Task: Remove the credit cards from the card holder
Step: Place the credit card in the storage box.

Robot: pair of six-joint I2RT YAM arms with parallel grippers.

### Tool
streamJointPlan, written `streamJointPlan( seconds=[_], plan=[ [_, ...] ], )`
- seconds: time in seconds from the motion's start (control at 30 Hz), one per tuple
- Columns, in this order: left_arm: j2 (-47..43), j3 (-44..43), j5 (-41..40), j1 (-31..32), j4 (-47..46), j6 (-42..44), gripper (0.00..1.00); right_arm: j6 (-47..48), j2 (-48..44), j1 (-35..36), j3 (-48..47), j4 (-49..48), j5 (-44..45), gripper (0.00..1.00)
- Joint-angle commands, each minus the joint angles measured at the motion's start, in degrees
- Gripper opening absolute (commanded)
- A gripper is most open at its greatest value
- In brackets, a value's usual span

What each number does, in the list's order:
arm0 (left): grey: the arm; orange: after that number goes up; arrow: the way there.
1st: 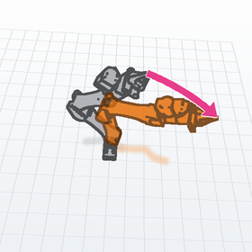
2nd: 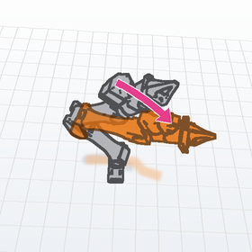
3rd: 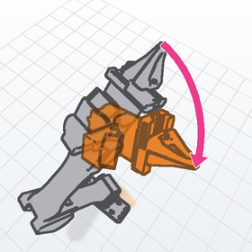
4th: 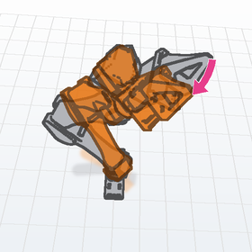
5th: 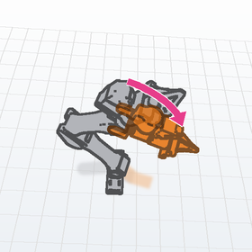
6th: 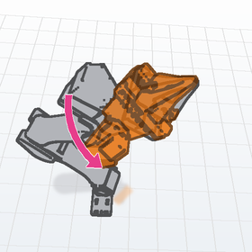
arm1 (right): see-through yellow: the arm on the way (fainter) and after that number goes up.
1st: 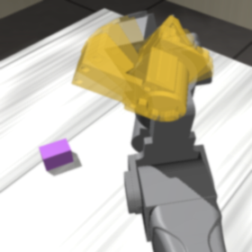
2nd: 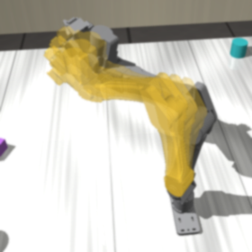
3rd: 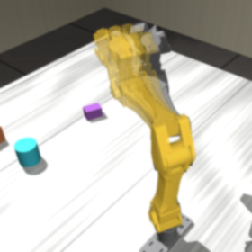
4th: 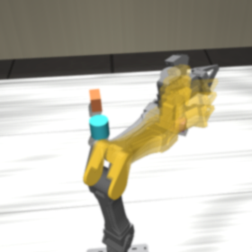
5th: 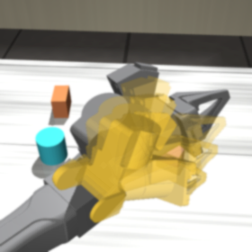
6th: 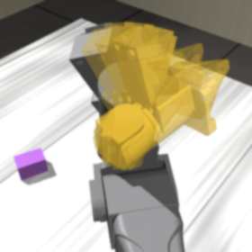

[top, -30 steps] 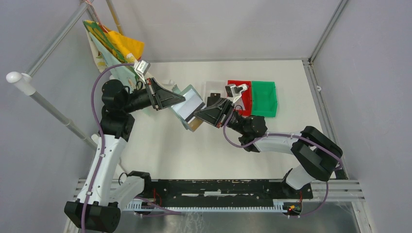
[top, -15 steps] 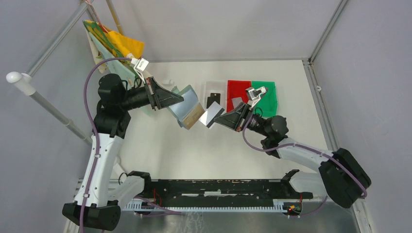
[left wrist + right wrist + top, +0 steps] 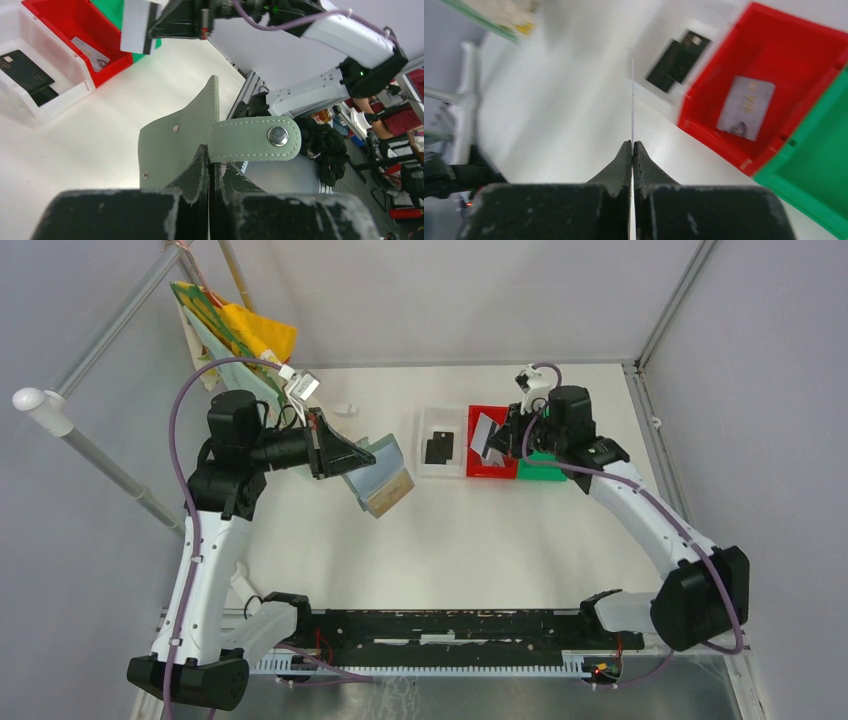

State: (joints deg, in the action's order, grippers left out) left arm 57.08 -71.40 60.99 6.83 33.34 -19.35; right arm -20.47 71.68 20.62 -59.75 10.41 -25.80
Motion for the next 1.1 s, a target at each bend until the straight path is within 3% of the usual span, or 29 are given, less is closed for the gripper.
streamJointPlan(
  seconds=[0.0, 0.43, 0.93, 1.07],
  plan=[
    [-0.81, -3.95, 4.43, -0.10, 1.39, 6.40, 0.02, 11.64, 7.99, -1.67, -5.76, 13.79, 9.43, 0.00],
    [-1.68, -5.37, 7.49, -0.14, 2.64, 6.32, 0.02, 13.00, 31.55, -2.20, -24.24, 16.65, 13.20, 0.00],
    [-2.31, -4.90, 8.71, -0.14, 2.69, 6.15, 0.02, 13.26, 42.02, -2.67, -27.03, 17.10, 7.85, 0.00],
    [-2.26, -4.90, 8.79, -0.10, 2.62, 6.08, 0.02, 13.50, 41.41, -2.62, -27.23, 18.23, 12.96, 0.21]
  ],
)
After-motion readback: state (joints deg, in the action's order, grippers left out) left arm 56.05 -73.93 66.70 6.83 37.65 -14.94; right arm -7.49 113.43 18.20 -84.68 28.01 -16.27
